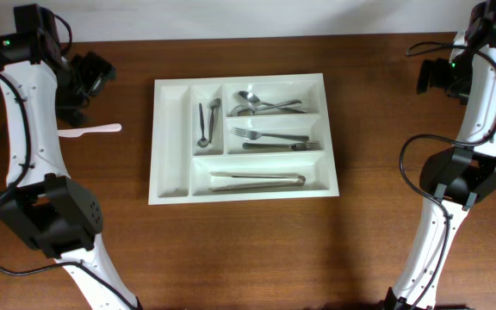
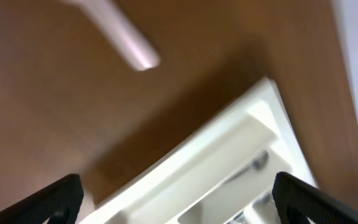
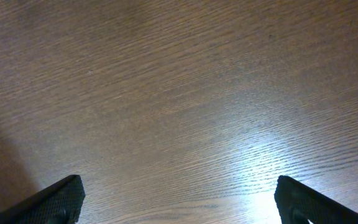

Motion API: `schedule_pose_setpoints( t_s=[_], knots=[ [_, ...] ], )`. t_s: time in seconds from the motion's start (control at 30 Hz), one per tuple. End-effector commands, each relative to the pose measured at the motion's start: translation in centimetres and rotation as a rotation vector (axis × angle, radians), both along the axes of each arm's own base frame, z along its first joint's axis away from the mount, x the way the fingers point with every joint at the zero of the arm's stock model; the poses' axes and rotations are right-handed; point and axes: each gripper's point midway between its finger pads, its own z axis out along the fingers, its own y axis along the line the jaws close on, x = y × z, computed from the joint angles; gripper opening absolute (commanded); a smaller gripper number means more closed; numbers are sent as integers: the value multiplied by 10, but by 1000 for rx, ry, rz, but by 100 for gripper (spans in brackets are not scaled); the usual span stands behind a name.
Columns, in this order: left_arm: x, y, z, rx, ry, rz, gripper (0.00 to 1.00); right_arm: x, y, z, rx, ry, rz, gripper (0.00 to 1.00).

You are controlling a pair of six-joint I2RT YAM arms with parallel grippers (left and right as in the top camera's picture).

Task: Pack container
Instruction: 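Move the left gripper over the white plastic knife left of the tray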

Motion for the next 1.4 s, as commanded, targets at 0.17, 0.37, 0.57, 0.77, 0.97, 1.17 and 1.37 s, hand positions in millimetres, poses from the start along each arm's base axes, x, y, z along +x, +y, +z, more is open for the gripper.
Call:
schedule_pose_setpoints(
  t_s=[0.17, 0.37, 0.57, 0.77, 0.97, 1.17, 1.37],
  knots=[
    [-18, 42, -20, 20, 133, 725, 99, -1, -1, 10, -2, -18, 4, 99],
    [-25, 64, -32, 60, 159, 832, 99, -1, -1, 10, -2, -18, 4, 99],
    [-46, 82, -60, 66, 290, 906, 99, -1, -1, 10, -2, -18, 4, 99],
    [-61, 93, -86, 104, 390, 927, 99, -1, -1, 10, -2, -18, 4, 99],
    [-36, 107, -99, 150, 305, 812, 99, -1, -1, 10, -2, -18, 4, 99],
    [-12, 106, -113, 134, 247, 749, 99, -1, -1, 10, -2, -18, 4, 99],
    [4, 91, -140, 33, 250, 726, 99, -1, -1, 10, -2, -18, 4, 99]
  ],
)
